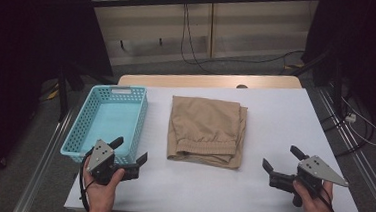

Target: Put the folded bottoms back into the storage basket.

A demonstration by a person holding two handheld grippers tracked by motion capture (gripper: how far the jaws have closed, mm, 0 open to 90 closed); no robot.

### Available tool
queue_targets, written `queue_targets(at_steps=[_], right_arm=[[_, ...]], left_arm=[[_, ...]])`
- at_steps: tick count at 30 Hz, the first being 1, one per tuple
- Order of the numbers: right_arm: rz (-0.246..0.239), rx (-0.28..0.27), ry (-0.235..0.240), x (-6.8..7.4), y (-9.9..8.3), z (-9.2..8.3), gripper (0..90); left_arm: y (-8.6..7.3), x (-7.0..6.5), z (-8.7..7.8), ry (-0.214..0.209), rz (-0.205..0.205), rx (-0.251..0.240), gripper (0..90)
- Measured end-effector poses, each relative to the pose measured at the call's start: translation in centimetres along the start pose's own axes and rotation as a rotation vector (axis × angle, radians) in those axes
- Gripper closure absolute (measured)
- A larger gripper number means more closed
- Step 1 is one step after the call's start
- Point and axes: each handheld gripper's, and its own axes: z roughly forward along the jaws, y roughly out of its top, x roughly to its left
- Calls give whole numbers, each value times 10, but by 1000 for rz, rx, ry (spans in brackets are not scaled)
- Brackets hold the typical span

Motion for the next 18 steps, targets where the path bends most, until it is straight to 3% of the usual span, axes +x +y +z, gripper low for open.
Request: queue_targets(at_steps=[3, 18], right_arm=[[4, -8, -5, 0, 1, -1, 17], [14, 7, 6, -1, -1, 3, 18]], left_arm=[[0, 0, 0, 3, 4, -4, 47], [4, -5, 14, -6, -2, 77, 62]])
